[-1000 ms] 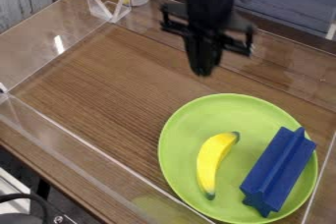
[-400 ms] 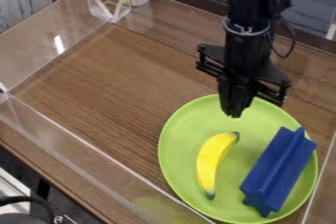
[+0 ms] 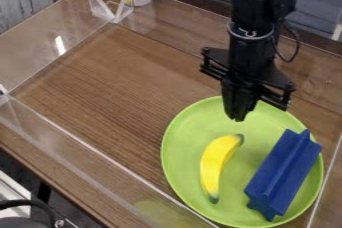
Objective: Put the banana in the green plate
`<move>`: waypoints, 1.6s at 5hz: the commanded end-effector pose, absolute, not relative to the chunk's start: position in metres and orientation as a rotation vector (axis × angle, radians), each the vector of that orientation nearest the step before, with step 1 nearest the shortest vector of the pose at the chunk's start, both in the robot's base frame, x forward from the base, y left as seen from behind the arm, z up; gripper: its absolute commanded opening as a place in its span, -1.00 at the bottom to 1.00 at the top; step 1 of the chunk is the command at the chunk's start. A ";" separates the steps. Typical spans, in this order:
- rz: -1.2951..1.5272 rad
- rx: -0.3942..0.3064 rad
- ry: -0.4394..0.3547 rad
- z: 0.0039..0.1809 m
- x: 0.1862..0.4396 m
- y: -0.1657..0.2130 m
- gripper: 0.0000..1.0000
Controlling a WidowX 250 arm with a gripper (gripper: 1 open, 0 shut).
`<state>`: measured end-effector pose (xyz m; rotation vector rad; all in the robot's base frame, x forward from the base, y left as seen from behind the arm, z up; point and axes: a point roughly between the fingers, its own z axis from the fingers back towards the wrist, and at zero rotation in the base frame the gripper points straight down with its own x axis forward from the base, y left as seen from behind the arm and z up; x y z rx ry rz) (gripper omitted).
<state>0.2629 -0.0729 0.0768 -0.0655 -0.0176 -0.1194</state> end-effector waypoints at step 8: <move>-0.110 -0.081 -0.034 0.086 0.268 -0.064 1.00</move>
